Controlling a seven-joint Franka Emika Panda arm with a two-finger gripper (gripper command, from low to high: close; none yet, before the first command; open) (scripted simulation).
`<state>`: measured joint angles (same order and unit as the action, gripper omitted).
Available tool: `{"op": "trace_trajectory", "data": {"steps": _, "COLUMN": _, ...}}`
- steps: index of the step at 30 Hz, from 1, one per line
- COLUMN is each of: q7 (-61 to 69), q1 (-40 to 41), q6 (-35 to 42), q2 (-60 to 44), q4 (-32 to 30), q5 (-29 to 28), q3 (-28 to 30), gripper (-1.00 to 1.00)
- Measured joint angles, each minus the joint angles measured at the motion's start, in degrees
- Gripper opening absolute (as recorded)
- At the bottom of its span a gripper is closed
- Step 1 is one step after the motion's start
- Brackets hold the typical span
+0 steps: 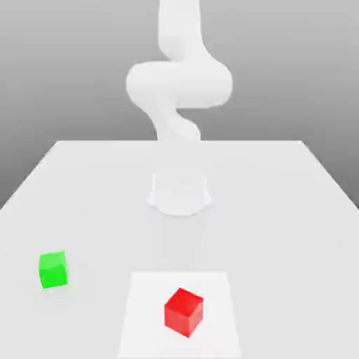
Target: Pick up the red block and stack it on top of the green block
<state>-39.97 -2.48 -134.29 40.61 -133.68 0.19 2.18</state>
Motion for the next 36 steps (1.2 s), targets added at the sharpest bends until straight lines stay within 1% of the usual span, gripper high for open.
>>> {"op": "trace_trajectory", "data": {"steps": 9, "q7": 22.29, "q1": -7.74, "q6": -9.14, "q2": -19.04, "q4": -6.91, "q5": 1.99, "q3": 7.06, "gripper": 0.00}}
{"op": "trace_trajectory", "data": {"steps": 15, "q7": 37.38, "q1": -10.75, "q6": -15.09, "q2": -31.57, "q4": -11.42, "q5": 4.00, "q3": 9.57, "gripper": 0.00}}
{"op": "trace_trajectory", "data": {"steps": 19, "q7": 46.80, "q1": -11.44, "q6": -19.10, "q2": -39.83, "q4": -14.44, "q5": 4.45, "q3": 9.84, "gripper": 0.00}}
{"op": "trace_trajectory", "data": {"steps": 22, "q7": 52.48, "q1": -10.82, "q6": -22.31, "q2": -45.88, "q4": -16.47, "q5": 3.62, "q3": 9.32, "gripper": 0.00}}
{"op": "trace_trajectory", "data": {"steps": 27, "q7": 57.20, "q1": -8.21, "q6": -30.40, "q2": -56.18, "q4": -15.62, "q5": 7.64, "q3": 5.83, "gripper": 0.00}}
{"op": "trace_trajectory", "data": {"steps": 28, "q7": 57.60, "q1": -7.33, "q6": -31.89, "q2": -57.95, "q4": -15.37, "q5": 8.17, "q3": 4.82, "gripper": -1.00}}
{"op": "trace_trajectory", "data": {"steps": 34, "q7": 57.93, "q1": -6.95, "q6": -32.49, "q2": -58.83, "q4": -15.23, "q5": 8.60, "q3": 4.35, "gripper": -1.00}}
{"op": "trace_trajectory", "data": {"steps": 36, "q7": 57.24, "q1": -7.54, "q6": -30.90, "q2": -56.89, "q4": -15.54, "q5": 7.62, "q3": 5.16, "gripper": -1.00}}
